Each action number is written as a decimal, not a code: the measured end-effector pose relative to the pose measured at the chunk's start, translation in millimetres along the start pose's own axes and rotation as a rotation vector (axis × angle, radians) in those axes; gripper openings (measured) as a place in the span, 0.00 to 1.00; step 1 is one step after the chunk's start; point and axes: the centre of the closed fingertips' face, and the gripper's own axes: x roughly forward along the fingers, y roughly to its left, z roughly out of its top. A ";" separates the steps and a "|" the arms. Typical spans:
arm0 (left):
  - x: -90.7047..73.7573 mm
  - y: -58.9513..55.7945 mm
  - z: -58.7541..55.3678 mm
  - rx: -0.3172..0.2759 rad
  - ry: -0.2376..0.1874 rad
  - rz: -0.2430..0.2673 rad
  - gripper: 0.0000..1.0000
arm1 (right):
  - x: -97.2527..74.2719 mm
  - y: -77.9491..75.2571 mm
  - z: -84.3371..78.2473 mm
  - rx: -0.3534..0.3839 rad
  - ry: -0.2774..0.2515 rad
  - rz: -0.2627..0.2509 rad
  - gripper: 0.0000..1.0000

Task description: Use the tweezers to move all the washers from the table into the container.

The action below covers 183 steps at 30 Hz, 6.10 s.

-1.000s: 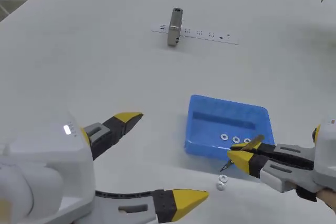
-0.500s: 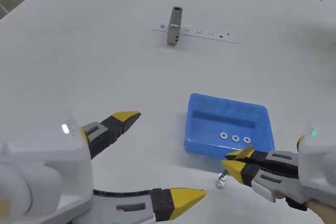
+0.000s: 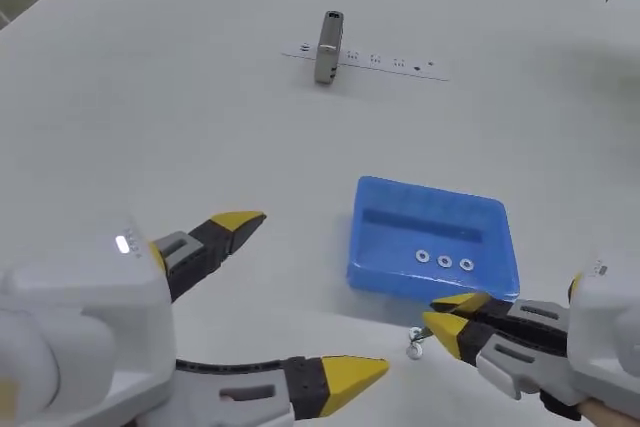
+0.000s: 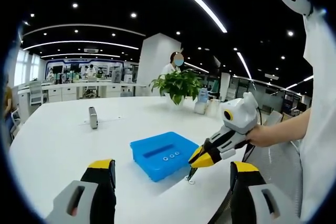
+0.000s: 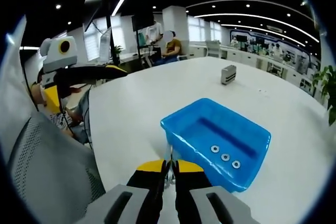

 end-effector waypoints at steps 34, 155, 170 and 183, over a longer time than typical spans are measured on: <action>7.7 -4.0 7.9 0.008 -0.010 -0.051 0.91 | -8.9 0.5 76.9 -0.081 -0.137 0.021 0.02; -5.4 3.3 0.8 0.009 0.009 -0.002 0.89 | -1.7 7.3 -0.1 0.045 0.144 0.146 0.03; -7.2 5.2 0.7 0.013 0.009 0.009 0.89 | 0.6 16.4 -10.4 -0.082 0.205 0.159 0.03; -11.0 -1.0 8.0 0.019 0.005 0.035 0.91 | -2.7 21.2 -1.5 -0.129 0.133 0.145 0.03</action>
